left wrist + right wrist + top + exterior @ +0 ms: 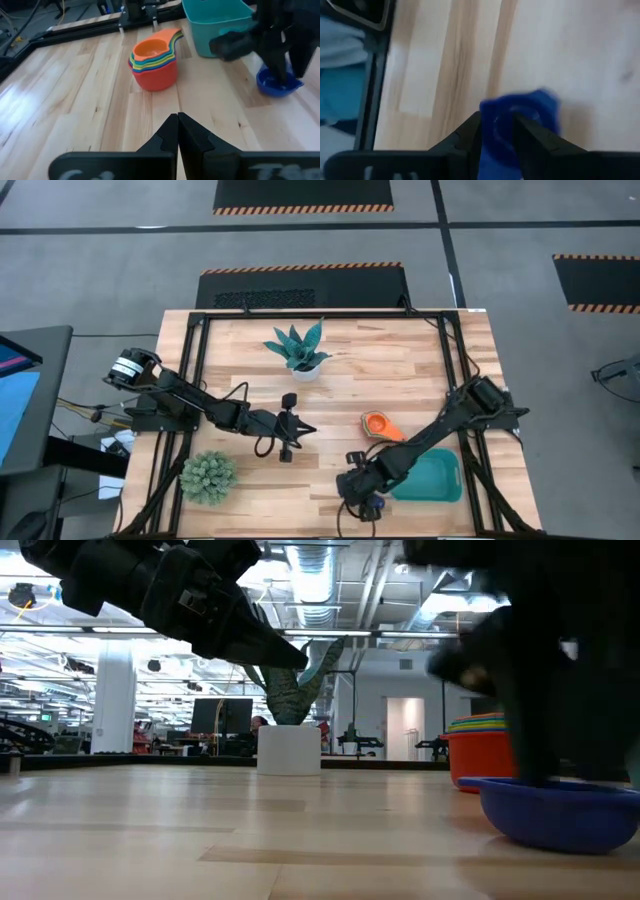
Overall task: Nest measuring cups in basket
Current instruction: Stack the dark blue measuring cup on top of the orange measuring cup
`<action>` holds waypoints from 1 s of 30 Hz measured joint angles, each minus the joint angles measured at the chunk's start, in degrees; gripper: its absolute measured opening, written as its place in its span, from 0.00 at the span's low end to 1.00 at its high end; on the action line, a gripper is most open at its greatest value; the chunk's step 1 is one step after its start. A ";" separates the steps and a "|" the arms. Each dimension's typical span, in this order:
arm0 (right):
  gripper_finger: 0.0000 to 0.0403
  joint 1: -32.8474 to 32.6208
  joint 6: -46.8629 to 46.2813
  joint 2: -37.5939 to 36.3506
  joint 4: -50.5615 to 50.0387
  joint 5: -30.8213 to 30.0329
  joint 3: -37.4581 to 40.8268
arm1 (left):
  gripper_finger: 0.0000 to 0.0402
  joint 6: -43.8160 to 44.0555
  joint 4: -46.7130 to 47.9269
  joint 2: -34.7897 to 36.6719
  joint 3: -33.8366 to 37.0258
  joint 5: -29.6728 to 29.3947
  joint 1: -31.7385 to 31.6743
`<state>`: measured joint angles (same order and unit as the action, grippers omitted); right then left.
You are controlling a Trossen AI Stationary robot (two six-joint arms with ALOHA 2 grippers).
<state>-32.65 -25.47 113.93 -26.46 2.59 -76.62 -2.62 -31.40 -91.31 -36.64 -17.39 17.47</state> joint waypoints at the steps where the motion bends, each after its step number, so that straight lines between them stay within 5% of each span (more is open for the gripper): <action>1: 0.32 0.22 -0.79 0.44 -0.44 1.39 0.00 | 0.00 -0.16 -0.03 0.00 0.00 0.00 0.00; 6: 0.32 0.84 -3.01 1.73 -0.11 7.41 -0.15 | 0.00 -1.28 -0.04 0.00 0.00 0.00 0.00; 21: 0.28 0.93 -4.53 1.68 -2.05 7.82 -0.15 | 0.00 -2.39 -0.13 -0.02 0.00 -2.80 -0.11; 30: 0.10 1.51 -4.55 1.49 -1.69 7.52 -0.18 | 0.00 -2.38 -0.13 -0.04 0.00 -2.78 -0.11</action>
<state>-31.15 -30.02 115.42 -28.15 10.11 -76.80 -5.01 -31.53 -91.35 -36.64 -20.17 17.37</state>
